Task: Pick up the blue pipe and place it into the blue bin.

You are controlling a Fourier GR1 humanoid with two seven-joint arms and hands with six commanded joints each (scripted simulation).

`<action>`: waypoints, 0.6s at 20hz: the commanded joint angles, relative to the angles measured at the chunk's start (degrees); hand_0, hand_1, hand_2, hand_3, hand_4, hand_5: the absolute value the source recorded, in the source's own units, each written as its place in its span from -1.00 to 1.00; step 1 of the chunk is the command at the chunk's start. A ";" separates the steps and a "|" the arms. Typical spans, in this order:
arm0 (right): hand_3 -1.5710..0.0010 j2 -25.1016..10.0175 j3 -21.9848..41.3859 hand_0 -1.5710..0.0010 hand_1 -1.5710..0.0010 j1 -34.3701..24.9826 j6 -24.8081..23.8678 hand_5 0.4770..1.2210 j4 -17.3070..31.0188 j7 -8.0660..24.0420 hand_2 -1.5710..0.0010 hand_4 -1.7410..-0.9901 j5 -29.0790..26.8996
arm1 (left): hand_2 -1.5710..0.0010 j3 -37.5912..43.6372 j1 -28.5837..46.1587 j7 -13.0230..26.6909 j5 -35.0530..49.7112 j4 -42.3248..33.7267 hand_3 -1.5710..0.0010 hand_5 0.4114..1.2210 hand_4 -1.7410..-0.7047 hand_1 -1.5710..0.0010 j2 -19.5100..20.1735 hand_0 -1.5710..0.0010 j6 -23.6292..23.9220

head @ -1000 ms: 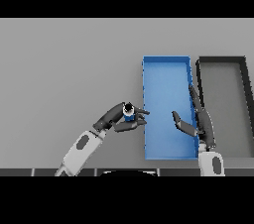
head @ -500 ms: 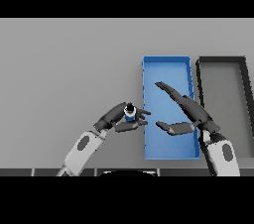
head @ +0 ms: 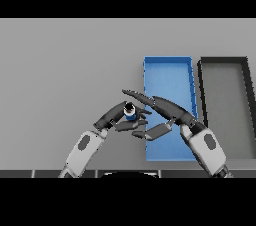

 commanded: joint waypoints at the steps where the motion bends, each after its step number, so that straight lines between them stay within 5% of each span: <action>1: 1.00 0.56 0.63 1.00 1.00 -1.85 0.35 -0.80 0.86 0.60 0.93 0.33 0.08 | -1.00 0.19 0.13 0.59 0.59 0.05 -1.00 1.00 -0.47 -1.00 -0.15 -1.00 -0.78; 9: 0.94 4.19 2.64 0.91 0.86 -11.80 2.27 -0.95 8.15 4.95 0.79 0.43 0.36 | -1.00 1.53 0.32 2.01 -2.33 0.82 -1.00 1.00 -0.47 -1.00 -1.22 -1.00 -1.99; 11: 0.69 4.76 3.10 0.59 0.54 -13.17 3.52 -0.98 10.10 4.43 0.52 0.23 0.60 | -1.00 1.54 1.42 1.07 -2.59 0.89 -1.00 1.00 -0.57 -1.00 -1.50 -1.00 -2.70; 12: 0.49 4.45 2.55 0.35 0.32 -13.69 4.23 -0.97 10.62 3.60 0.31 0.09 0.16 | -1.00 1.79 1.08 3.59 -2.68 1.16 -1.00 1.00 -0.65 -1.00 -1.72 -1.00 -2.79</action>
